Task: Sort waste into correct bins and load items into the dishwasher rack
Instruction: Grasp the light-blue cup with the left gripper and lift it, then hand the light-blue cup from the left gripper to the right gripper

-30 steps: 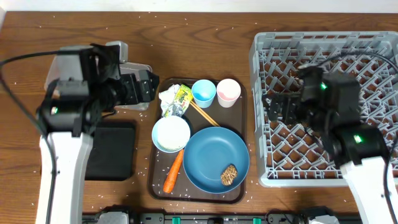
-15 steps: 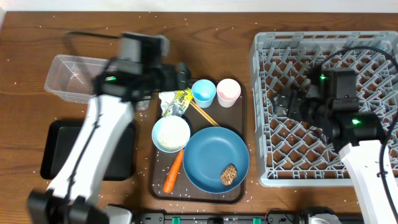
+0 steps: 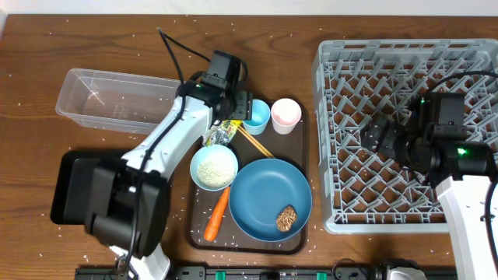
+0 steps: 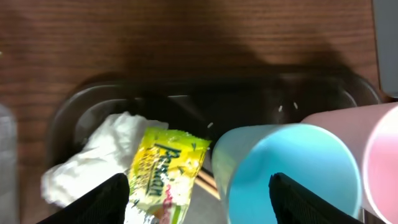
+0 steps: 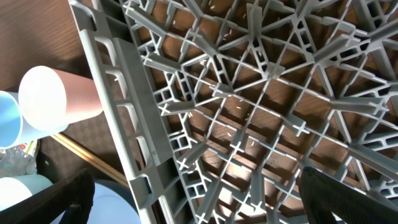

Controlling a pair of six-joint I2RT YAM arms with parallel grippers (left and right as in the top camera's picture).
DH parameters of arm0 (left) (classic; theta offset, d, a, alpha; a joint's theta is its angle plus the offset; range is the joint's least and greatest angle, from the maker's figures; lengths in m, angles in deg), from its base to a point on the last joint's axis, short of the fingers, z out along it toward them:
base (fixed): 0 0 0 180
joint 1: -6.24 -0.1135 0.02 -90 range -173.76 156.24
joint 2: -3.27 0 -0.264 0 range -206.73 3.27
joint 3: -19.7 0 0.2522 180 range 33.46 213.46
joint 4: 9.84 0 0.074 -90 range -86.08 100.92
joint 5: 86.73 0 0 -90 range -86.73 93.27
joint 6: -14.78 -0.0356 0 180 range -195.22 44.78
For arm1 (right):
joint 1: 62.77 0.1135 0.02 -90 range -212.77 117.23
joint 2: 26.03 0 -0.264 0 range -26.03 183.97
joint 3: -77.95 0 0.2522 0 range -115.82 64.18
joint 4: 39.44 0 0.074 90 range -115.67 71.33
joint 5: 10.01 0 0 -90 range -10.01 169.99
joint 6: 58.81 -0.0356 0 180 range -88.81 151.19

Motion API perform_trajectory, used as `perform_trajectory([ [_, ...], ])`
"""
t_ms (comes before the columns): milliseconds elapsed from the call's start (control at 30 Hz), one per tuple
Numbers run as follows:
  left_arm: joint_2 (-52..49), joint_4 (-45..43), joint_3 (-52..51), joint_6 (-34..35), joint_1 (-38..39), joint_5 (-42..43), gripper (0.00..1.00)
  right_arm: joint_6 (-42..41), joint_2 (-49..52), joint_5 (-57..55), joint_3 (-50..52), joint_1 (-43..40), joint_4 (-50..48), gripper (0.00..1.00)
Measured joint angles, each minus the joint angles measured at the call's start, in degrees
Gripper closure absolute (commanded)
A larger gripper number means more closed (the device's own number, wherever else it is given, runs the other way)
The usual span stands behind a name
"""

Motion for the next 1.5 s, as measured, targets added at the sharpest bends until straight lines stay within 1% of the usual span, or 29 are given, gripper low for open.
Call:
perform_trajectory([
  [167,-3.3,-0.2,0.0,0.1,0.0,1.9,0.54,0.0,0.0,0.0,0.0,0.0,-0.1,0.01],
  [200,-3.9,-0.2,0.0,0.0,0.0,2.0,0.6,0.0,0.0,0.0,0.0,0.0,-0.1,0.01],
  [267,-5.0,-0.1,0.0,0.1,0.0,2.4,0.79,0.0,0.0,0.0,0.0,0.0,-0.1,0.01],
  [300,-5.4,0.0,0.0,0.3,0.0,2.5,0.86,0.0,0.0,0.0,0.0,0.0,-0.1,0.01],
  [333,-5.5,0.0,0.0,0.3,0.0,2.7,0.91,0.0,0.0,0.0,0.0,0.0,0.0,0.01],
  [367,-5.6,0.0,0.0,-0.1,0.0,3.0,0.93,0.0,0.0,0.0,0.0,0.0,0.0,0.01],
  [600,-3.3,2.1,0.0,-0.1,0.0,3.4,0.94,0.0,0.0,0.0,0.0,0.0,0.2,0.01],
  [700,1.6,4.6,0.0,-0.1,0.0,4.5,0.94,0.3,0.0,-0.1,0.0,0.0,-0.3,0.01],
  [800,9.0,6.0,0.0,-0.2,-0.2,8.2,0.94,2.4,0.0,2.3,0.0,0.0,-2.3,0.01],
  [867,13.3,6.1,0.0,-0.2,-0.3,11.3,0.94,5.8,0.0,7.5,0.0,0.0,-5.1,0.01],
  [933,17.1,6.1,0.1,-0.7,-0.7,15.0,0.94,10.9,0.0,17.0,0.0,0.0,-8.5,0.01],
  [1000,20.1,6.2,0.1,-1.3,-1.4,18.9,0.94,15.9,0.0,28.3,-0.1,0.0,-11.9,0.01],
  [1033,21.5,6.3,0.1,-1.6,-1.8,21.7,0.94,18.6,0.0,36.2,-0.1,0.0,-14.3,0.01],
  [1067,22.1,6.3,0.1,-1.8,-2.2,23.4,0.94,19.6,0.0,38.9,-0.1,0.0,-15.1,0.01],
  [1133,23.3,6.3,0.1,-2.6,-2.8,27.8,0.94,22.3,0.0,49.5,-0.2,0.0,-19.4,0.02],
  [1267,24.8,6.2,0.1,-3.3,-3.6,36.4,0.94,25.4,0.0,64.8,-0.2,1.5,-26.0,0.02],
  [1367,25.6,5.4,0.1,-3.9,-3.6,43.2,0.94,26.9,0.0,70.7,-0.2,4.1,-28.4,0.01],
  [1500,25.9,3.6,0.1,-4.3,-3.6,52.3,0.94,28.1,0.0,74.1,-0.2,8.3,-31.3,0.01],
])
